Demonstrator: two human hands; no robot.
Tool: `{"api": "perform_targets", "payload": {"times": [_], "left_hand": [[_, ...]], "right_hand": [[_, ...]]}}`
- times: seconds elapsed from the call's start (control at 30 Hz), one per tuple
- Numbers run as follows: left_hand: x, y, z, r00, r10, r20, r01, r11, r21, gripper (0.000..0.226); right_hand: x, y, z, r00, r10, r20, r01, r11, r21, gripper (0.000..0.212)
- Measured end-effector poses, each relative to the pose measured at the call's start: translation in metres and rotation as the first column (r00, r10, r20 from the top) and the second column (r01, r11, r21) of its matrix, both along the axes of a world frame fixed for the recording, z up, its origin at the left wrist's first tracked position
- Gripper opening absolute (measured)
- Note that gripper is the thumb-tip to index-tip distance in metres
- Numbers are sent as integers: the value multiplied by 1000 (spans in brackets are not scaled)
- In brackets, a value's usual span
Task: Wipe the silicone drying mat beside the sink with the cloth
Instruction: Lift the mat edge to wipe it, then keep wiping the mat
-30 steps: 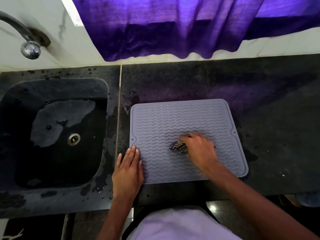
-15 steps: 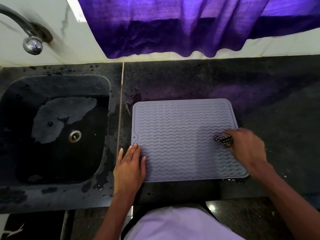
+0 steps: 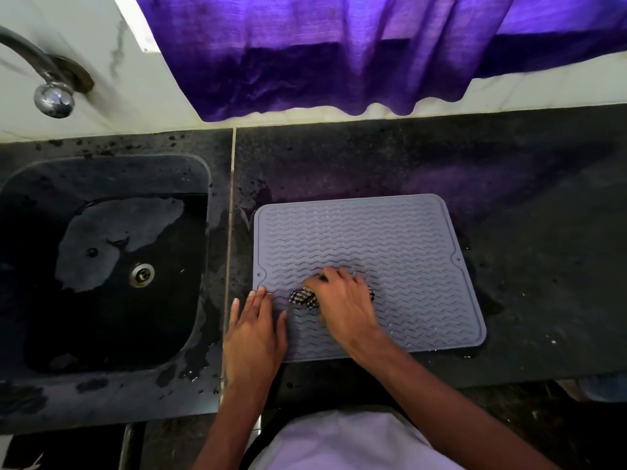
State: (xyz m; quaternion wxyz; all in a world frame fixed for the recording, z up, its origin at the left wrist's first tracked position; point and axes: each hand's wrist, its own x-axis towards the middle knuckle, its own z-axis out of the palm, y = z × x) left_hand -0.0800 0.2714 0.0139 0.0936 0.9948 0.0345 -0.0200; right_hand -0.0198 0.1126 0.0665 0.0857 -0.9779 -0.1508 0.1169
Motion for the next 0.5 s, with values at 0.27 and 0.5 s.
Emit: {"api": "perform_targets", "payload": {"times": [0.27, 0.5], "left_hand": [[-1, -4, -6, 999, 25, 38, -24, 999, -34, 54], [3, -5, -8, 995, 62, 76, -56, 996, -76, 54]], "right_hand": [[13, -100, 18, 990, -139, -28, 135, 982, -134, 50], [26, -193, 30, 936, -347, -59, 328, 921, -212, 24]]}}
